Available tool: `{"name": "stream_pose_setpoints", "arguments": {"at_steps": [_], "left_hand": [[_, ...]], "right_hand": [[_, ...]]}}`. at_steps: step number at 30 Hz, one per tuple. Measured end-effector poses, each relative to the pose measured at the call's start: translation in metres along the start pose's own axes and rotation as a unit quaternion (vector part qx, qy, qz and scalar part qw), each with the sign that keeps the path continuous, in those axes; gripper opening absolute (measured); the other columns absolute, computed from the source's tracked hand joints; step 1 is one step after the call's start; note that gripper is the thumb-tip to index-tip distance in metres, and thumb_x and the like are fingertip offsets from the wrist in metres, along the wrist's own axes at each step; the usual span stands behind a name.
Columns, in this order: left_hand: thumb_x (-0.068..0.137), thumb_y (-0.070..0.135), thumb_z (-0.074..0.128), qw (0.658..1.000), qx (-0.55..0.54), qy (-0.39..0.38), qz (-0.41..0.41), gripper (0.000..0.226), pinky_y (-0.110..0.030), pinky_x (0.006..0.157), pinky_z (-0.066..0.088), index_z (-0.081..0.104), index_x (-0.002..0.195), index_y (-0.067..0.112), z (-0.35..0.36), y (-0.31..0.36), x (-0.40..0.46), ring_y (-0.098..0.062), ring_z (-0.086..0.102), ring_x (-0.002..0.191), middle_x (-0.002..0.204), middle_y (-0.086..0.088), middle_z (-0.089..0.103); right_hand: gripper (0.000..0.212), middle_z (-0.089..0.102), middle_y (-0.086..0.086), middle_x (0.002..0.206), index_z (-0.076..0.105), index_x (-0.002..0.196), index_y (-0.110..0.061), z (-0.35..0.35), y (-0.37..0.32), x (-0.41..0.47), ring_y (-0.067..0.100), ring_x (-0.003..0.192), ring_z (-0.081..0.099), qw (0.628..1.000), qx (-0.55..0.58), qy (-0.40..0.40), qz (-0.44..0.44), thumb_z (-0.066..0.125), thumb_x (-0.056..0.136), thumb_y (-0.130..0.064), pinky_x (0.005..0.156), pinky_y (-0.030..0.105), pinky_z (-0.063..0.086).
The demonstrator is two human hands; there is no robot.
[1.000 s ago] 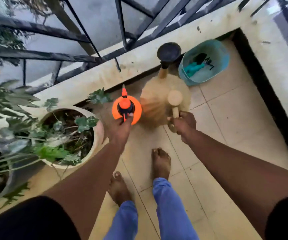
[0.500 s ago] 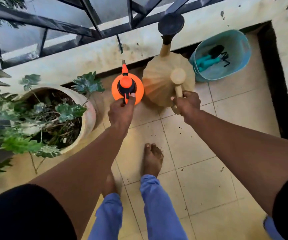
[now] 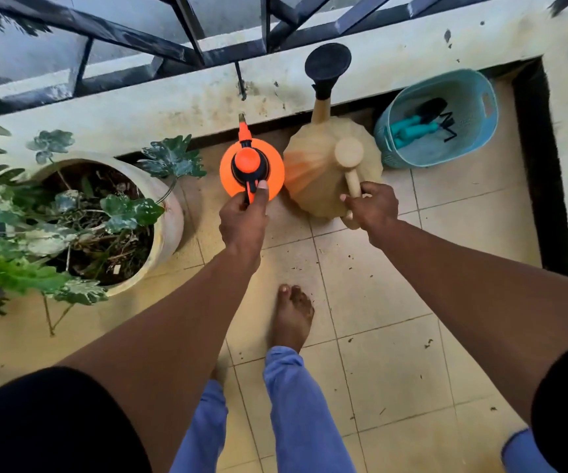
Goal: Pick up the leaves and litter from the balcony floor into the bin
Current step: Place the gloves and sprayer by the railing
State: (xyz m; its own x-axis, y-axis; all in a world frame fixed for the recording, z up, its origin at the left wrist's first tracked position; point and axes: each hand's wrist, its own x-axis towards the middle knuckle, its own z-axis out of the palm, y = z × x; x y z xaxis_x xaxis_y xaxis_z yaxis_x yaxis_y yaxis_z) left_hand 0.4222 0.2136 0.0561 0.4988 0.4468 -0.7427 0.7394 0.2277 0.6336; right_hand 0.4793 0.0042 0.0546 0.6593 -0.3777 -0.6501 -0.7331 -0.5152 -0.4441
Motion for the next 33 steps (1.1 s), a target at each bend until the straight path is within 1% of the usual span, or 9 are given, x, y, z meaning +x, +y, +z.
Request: {"name": "stream_pose_setpoints", "arguments": {"at_steps": [5,8,11,15,19,22,25,30,33], "left_hand": [[0.067,0.068,0.069,0.999,0.039,-0.035,0.002,0.042,-0.053,0.095,0.055,0.066,0.085,0.03,-0.003,-0.001,-0.002,-0.022,0.064,0.091,0.079,0.012,0.063],[0.068,0.053,0.078,0.997,0.025,-0.068,-0.028,0.051,-0.049,0.099,0.054,0.06,0.113,0.037,-0.007,0.007,-0.008,-0.015,0.063,0.107,0.103,0.021,0.064],[0.084,0.029,0.079,0.993,0.013,-0.077,-0.085,0.069,-0.046,0.099,0.053,0.041,0.143,0.026,-0.016,0.016,-0.025,-0.012,0.057,0.097,0.113,0.014,0.049],[0.09,0.025,0.074,0.981,0.042,-0.098,-0.164,0.044,-0.041,0.086,0.058,0.055,0.13,0.017,-0.047,0.028,-0.073,-0.023,0.057,0.105,0.125,-0.004,0.056],[0.084,0.028,0.071,0.967,0.092,-0.171,-0.162,0.024,-0.028,0.063,0.044,0.07,0.104,0.015,-0.101,0.039,-0.141,-0.019,0.054,0.073,0.096,-0.005,0.067],[0.077,0.034,0.07,0.971,0.116,-0.156,-0.136,0.021,-0.026,0.057,0.038,0.07,0.09,0.018,-0.147,0.047,-0.193,-0.021,0.053,0.067,0.088,-0.007,0.068],[0.079,0.033,0.067,0.979,0.084,-0.12,-0.145,0.013,-0.024,0.055,0.038,0.069,0.087,0.024,-0.204,0.056,-0.249,-0.023,0.054,0.07,0.092,-0.007,0.07],[0.061,0.042,0.059,0.984,0.085,-0.041,-0.149,0.043,-0.035,0.057,0.05,0.072,0.093,0.017,-0.301,0.053,-0.336,-0.035,0.066,0.078,0.1,-0.016,0.074],[0.07,0.041,0.064,0.985,0.107,-0.011,-0.134,0.036,-0.05,0.083,0.057,0.074,0.096,0.018,-0.353,0.045,-0.371,-0.041,0.068,0.101,0.106,-0.016,0.074]], "right_hand": [[0.02,0.069,0.006,0.1,0.072,0.106,-0.016,0.0,0.003,0.004,0.022,0.086,0.062,0.999,-0.031,-0.039,0.018,0.075,0.086,-0.017,0.064,0.025,0.047],[0.028,0.069,0.008,0.104,0.069,0.112,-0.015,0.0,-0.003,0.001,0.024,0.09,0.063,0.997,-0.055,-0.05,0.036,0.072,0.085,-0.011,0.07,0.029,0.05],[0.032,0.066,0.008,0.106,0.065,0.113,-0.016,0.0,-0.016,-0.015,0.029,0.096,0.064,0.994,-0.094,0.004,0.047,0.068,0.082,-0.02,0.083,0.037,0.057],[0.038,0.062,0.014,0.118,0.059,0.121,-0.015,-0.005,-0.042,-0.071,0.037,0.11,0.061,0.989,-0.146,0.009,0.005,0.059,0.086,-0.029,0.095,0.045,0.054],[0.026,0.071,0.011,0.112,0.069,0.108,-0.017,-0.013,-0.078,-0.151,0.033,0.107,0.064,0.975,-0.172,-0.133,-0.052,0.062,0.084,-0.021,0.093,0.037,0.053],[0.013,0.067,0.008,0.084,0.066,0.081,-0.015,-0.018,-0.104,-0.212,0.028,0.082,0.062,0.945,-0.202,-0.242,-0.089,0.063,0.08,-0.027,0.073,0.036,0.051],[0.017,0.066,0.01,0.091,0.056,0.073,-0.02,-0.023,-0.125,-0.281,0.027,0.084,0.061,0.91,-0.24,-0.318,-0.114,0.061,0.086,-0.029,0.081,0.041,0.054],[0.025,0.07,0.015,0.115,0.071,0.097,-0.011,-0.017,-0.142,-0.39,0.035,0.111,0.063,0.803,-0.417,-0.321,-0.28,0.061,0.091,-0.034,0.084,0.034,0.047],[0.042,0.064,0.02,0.126,0.069,0.112,-0.002,-0.001,-0.16,-0.458,0.039,0.116,0.06,0.712,-0.503,-0.339,-0.355,0.055,0.097,-0.039,0.087,0.035,0.046]]}}
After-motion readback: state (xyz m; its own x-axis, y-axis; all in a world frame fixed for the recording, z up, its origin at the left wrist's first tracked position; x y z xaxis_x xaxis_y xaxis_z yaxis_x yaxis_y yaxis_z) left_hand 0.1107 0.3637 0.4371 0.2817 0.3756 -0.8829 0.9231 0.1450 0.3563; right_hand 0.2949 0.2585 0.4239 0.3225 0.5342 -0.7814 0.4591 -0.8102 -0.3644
